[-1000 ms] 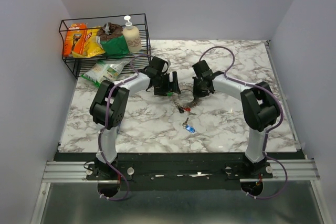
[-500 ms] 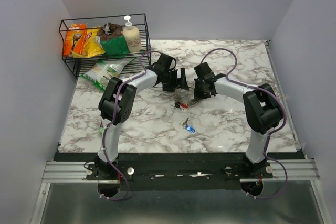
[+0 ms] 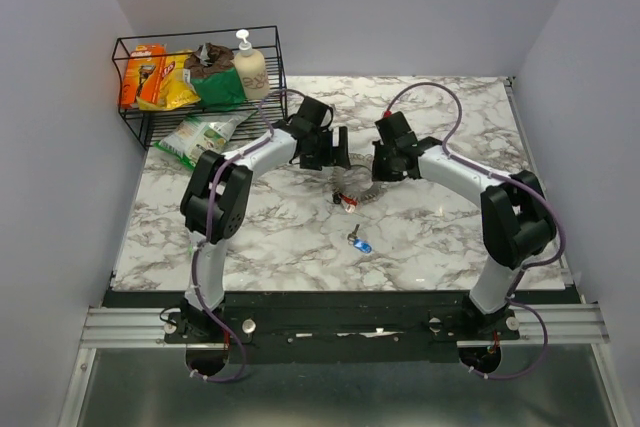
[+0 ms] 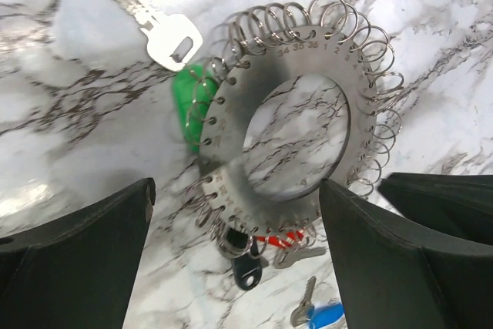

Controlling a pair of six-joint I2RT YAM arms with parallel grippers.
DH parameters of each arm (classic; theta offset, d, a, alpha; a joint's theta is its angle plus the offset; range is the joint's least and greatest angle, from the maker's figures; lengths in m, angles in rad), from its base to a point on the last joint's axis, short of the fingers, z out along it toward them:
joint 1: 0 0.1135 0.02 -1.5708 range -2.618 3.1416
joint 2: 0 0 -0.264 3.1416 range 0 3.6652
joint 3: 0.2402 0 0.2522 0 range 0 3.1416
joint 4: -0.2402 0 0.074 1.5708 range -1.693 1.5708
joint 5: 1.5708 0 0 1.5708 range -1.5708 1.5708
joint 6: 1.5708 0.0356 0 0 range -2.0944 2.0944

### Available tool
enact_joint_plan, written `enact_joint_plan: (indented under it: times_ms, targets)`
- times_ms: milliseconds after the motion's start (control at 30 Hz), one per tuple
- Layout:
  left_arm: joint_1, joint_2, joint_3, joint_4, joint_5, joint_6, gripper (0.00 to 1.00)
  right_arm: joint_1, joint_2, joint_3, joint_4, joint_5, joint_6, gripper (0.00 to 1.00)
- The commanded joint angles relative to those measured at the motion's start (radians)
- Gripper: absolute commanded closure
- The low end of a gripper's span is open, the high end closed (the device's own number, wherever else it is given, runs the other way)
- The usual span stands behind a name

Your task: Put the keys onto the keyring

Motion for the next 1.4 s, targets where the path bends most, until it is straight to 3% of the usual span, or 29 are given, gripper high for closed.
enact_joint_plan:
  times_ms: [0,233,500,667,700,800,1133,1367]
  targets:
    - [-0.003,-0.148,-0.054,-0.039,-0.145,0.065,0.03,0.002,-0.096,0.008,-0.017,0.025,-0.037,0.99]
    - [-0.003,-0.257,-0.227,0.036,-0.184,0.083,0.04,0.002,-0.132,-0.047,-0.012,0.017,-0.069,0.99]
    - [-0.003,-0.311,-0.342,0.117,-0.134,0.08,0.1,0.001,-0.138,-0.072,0.018,-0.109,-0.074,0.97]
    - [-0.003,-0.327,-0.401,0.182,-0.083,0.074,0.21,0.001,-0.153,-0.07,0.029,-0.127,-0.093,0.95]
    - [-0.003,-0.327,-0.402,0.191,-0.072,0.073,0.26,0.001,-0.153,-0.067,0.029,-0.135,-0.095,0.94]
    - [-0.006,-0.334,-0.411,0.223,-0.049,0.068,0.28,0.001,-0.153,-0.065,0.031,-0.149,-0.103,0.94]
    - [-0.079,-0.285,-0.289,0.142,-0.175,0.125,0.29,-0.011,-0.147,-0.067,0.032,-0.164,-0.086,0.92]
    - [-0.116,-0.248,-0.243,0.122,-0.231,0.154,0.37,-0.04,-0.153,-0.087,0.043,-0.187,-0.084,0.92]
